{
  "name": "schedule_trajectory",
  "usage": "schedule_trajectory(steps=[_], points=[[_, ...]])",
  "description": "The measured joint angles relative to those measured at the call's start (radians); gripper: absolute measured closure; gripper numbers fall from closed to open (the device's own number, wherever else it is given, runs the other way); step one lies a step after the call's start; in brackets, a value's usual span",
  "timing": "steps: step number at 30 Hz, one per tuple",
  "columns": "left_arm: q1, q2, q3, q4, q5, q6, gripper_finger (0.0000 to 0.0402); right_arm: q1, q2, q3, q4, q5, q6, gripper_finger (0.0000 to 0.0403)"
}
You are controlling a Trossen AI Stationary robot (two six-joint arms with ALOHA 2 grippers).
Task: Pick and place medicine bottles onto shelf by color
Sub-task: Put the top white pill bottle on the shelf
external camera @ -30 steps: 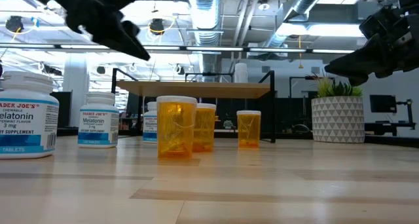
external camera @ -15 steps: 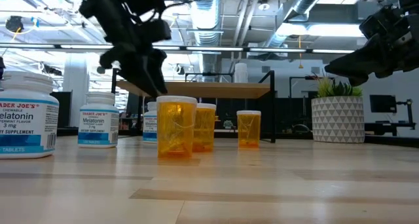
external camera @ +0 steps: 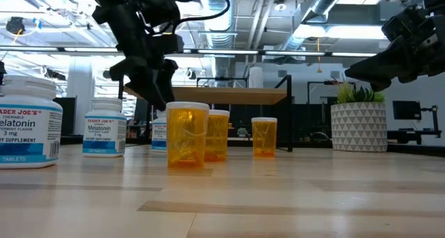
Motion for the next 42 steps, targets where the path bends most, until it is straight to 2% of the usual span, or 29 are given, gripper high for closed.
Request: schedule_trajectory(steps=[13,28,32,36,39,42], points=[[-0.002,0.115,0.003,0.059,-0.023,0.003,0.0157,0.000,0.000,0.000,0.001,-0.001,0.000,0.0283],[-0.025,0.119,0.001,0.049,-0.021,0.001,0.0158,0.000,0.000,0.000,0.002,-0.001,0.000,0.0283],[-0.041,0.125,-0.005,0.020,0.009,-0.015,0.0184,0.000,0.000,0.000,0.002,-0.001,0.000,0.0283],[-0.045,0.124,-0.003,0.034,0.057,-0.027,0.0231,0.000,0.000,0.000,0.003,-0.001,0.000,0.0283],[-0.045,0.124,-0.003,0.032,0.047,-0.039,0.0261,0.000,0.000,0.000,0.003,-0.001,0.001,0.0283],[-0.045,0.123,-0.003,0.034,0.044,-0.047,0.0262,0.000,0.000,0.000,0.003,-0.001,0.000,0.0283]])
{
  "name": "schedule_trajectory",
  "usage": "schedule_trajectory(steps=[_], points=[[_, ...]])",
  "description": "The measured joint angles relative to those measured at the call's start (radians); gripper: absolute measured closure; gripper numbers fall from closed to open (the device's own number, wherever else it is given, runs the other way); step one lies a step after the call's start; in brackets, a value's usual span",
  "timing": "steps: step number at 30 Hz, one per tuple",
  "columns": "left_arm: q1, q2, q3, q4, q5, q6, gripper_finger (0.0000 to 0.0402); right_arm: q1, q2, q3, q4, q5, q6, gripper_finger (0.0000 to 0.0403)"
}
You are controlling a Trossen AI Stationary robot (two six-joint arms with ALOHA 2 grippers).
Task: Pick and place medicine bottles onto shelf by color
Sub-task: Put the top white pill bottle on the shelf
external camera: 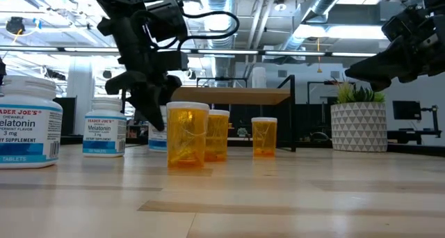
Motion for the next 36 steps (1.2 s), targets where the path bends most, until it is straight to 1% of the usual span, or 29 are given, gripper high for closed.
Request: schedule_trajectory(steps=[2,4,7,12,15,18,21,25,28,31,34,36], points=[[-0.001,0.000,0.000,0.001,0.009,-0.009,0.0262,0.000,0.000,0.000,0.000,0.000,0.000,0.0283],[-0.004,-0.009,0.003,-0.007,0.049,-0.024,0.0255,0.000,0.000,0.000,0.000,0.000,0.000,0.0283],[-0.018,-0.028,0.045,-0.044,0.105,-0.024,0.0243,0.000,0.000,0.000,0.000,0.000,0.000,0.0283],[-0.023,-0.083,0.149,-0.189,0.094,0.028,0.0259,0.000,0.000,0.000,0.000,0.000,0.000,0.0283],[0.014,-0.132,0.224,-0.300,0.117,0.078,0.0261,0.000,0.000,0.000,0.000,0.000,0.000,0.0283],[0.090,-0.175,0.301,-0.370,0.160,0.108,0.0246,0.000,0.000,0.000,0.000,0.000,0.000,0.0283],[0.182,-0.203,0.383,-0.394,0.159,0.145,0.0234,0.000,0.000,0.000,0.000,0.000,0.000,0.0283],[0.326,-0.184,0.509,-0.417,0.136,0.204,0.0246,0.000,0.000,0.000,0.000,0.000,0.000,0.0283],[0.441,-0.131,0.615,-0.466,0.171,0.222,0.0256,0.000,0.000,0.000,0.000,0.000,0.000,0.0283],[0.535,-0.050,0.720,-0.534,0.206,0.218,0.0254,0.000,0.000,0.000,0.000,0.001,0.000,0.0283],[0.597,0.045,0.814,-0.628,0.211,0.219,0.0242,0.000,0.000,0.000,0.000,0.000,0.000,0.0283],[0.622,0.108,0.866,-0.693,0.210,0.255,0.0236,0.000,0.000,0.000,0.000,0.001,0.000,0.0283]])
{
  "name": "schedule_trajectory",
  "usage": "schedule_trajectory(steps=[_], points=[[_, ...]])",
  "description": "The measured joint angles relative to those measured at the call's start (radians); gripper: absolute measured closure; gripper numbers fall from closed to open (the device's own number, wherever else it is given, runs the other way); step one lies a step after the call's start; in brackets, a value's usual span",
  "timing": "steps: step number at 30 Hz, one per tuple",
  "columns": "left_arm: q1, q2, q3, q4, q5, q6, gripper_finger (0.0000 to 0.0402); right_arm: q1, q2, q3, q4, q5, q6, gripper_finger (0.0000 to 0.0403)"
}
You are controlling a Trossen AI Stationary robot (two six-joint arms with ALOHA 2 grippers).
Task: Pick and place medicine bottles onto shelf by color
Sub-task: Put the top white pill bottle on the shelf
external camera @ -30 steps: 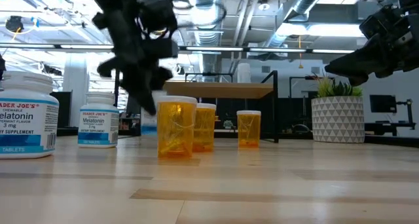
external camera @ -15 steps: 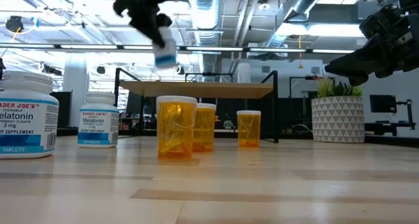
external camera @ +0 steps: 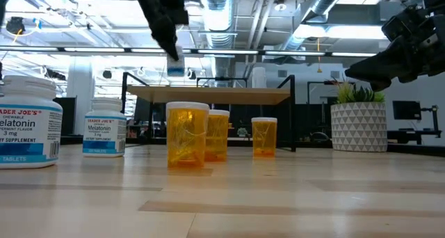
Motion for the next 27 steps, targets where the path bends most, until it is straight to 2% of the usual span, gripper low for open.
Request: schedule_trajectory(steps=[4,8,17,22,27], points=[[0.028,0.102,0.067,-0.073,-0.001,0.073,0.0237,0.000,0.000,0.000,0.000,0.000,0.000,0.0283],[0.044,0.152,0.089,-0.075,-0.001,0.113,0.0242,0.000,0.000,0.000,0.000,0.000,0.000,0.0283],[0.051,0.158,0.090,-0.062,-0.062,0.126,0.0229,0.000,0.000,0.000,0.000,0.000,0.000,0.0283],[0.043,0.158,0.090,-0.062,-0.138,0.169,0.0212,0.000,0.000,0.000,0.000,0.000,0.000,0.0283],[0.040,0.158,0.090,-0.065,-0.115,0.171,0.0198,0.000,0.000,0.000,0.000,0.000,0.000,0.0283]])
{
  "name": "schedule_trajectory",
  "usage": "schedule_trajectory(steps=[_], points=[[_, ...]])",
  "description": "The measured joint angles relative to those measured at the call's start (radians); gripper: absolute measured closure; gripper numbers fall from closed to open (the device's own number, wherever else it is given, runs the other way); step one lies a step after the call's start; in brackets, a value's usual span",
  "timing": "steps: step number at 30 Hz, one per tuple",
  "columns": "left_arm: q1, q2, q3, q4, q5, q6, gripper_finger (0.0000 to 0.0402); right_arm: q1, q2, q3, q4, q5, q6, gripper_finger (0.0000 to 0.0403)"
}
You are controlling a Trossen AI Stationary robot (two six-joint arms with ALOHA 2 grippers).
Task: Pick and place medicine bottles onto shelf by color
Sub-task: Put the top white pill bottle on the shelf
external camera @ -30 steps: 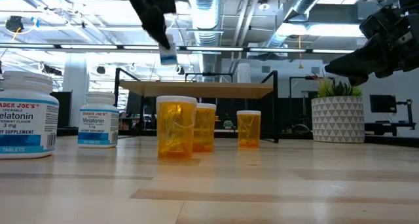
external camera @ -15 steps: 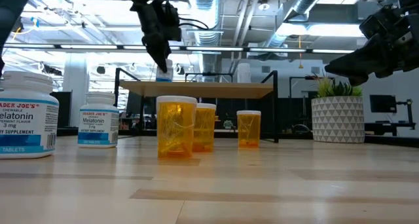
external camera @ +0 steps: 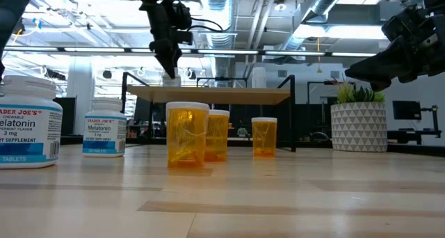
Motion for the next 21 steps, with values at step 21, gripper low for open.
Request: schedule_trajectory(steps=[21], points=[[-0.032,0.000,0.000,0.045,-0.022,-0.018,0.0184,0.000,0.000,0.000,0.000,0.000,0.000,0.0283]])
